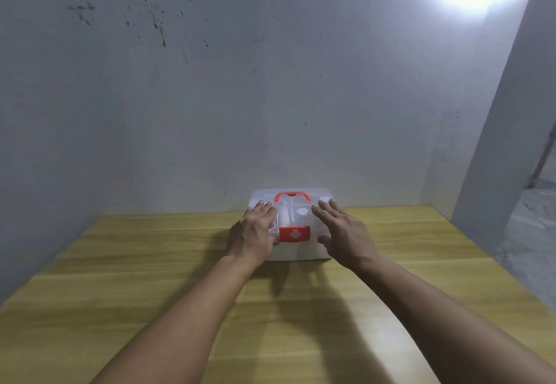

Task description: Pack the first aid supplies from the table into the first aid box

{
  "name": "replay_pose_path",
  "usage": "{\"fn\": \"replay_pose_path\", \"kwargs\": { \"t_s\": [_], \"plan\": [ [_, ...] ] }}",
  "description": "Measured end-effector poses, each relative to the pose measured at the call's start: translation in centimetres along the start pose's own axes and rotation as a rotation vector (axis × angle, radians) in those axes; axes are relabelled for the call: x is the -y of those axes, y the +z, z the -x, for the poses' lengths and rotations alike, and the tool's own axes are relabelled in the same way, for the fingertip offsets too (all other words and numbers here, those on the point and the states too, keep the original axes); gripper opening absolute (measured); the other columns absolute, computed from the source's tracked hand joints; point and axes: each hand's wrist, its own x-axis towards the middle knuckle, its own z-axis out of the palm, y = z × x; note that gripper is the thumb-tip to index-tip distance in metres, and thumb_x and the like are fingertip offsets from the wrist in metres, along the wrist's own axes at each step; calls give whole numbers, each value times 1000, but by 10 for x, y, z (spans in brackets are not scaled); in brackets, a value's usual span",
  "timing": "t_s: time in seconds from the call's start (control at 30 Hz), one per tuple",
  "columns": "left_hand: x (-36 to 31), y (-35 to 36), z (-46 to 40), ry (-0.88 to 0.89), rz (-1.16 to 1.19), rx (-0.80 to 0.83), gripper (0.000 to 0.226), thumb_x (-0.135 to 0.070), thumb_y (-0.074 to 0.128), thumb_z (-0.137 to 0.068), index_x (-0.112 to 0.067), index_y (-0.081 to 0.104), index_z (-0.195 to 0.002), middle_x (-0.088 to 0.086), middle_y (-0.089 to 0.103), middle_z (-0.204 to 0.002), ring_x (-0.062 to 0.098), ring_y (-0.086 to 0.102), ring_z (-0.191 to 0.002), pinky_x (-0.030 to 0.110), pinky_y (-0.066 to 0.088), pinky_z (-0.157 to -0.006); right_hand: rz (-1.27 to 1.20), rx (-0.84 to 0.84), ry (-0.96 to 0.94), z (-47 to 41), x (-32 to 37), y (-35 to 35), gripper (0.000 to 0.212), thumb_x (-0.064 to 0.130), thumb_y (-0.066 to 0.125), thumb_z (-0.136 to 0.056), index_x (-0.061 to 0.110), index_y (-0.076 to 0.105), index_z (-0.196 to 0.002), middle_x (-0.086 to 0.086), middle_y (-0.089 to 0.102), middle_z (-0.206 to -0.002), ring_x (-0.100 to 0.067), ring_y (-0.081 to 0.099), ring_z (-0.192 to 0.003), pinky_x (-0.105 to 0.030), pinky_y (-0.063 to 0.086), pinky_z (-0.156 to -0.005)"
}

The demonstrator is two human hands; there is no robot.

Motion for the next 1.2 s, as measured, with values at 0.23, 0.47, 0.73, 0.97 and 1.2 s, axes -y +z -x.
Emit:
{"fn": "replay_pose_path", "kwargs": {
  "t_s": [0.23,0.47,0.73,0.97,1.2],
  "plan": [
    [2,-3,-10,-3,-10,-3,58,-11,68,-85,-17,49,-139,-3,46,-149,13,35,-142,34,40,-109,-6,22,6,-10,-4,-1,65,5,60,-89,20,33,-146,-2,30,-156,-20,23,-145,-38,41,-107],
    [7,4,-23,-15,-11,2,55,-10,68,-84,-16,51,-137,-1,49,-147,16,38,-141,35,42,-107,-28,6,33,-23,-7,7,64,5,59,-89,21,34,-145,-1,30,-156,-19,22,-145,-38,44,-104],
    [15,14,-44,-35,-20,-9,58,-11,69,-84,-15,48,-139,2,48,-147,19,38,-140,36,42,-108,-55,-5,64,-45,-11,17,64,2,58,-89,21,35,-145,-1,31,-155,-19,21,-146,-39,44,-104],
    [21,20,-60,-39,7,-26,57,-6,67,-85,-15,50,-138,1,49,-147,18,39,-140,36,42,-107,-86,-22,90,-61,-15,26,65,-2,59,-87,21,37,-144,-1,32,-155,-20,21,-146,-44,46,-102],
    [19,21,-59,-46,15,29,64,-4,62,-87,-13,37,-145,2,32,-157,17,19,-148,39,18,-120,-116,-15,67,-58,-18,33,68,-4,52,-90,22,27,-148,2,20,-159,-19,8,-148,-46,38,-109]
  ]
}}
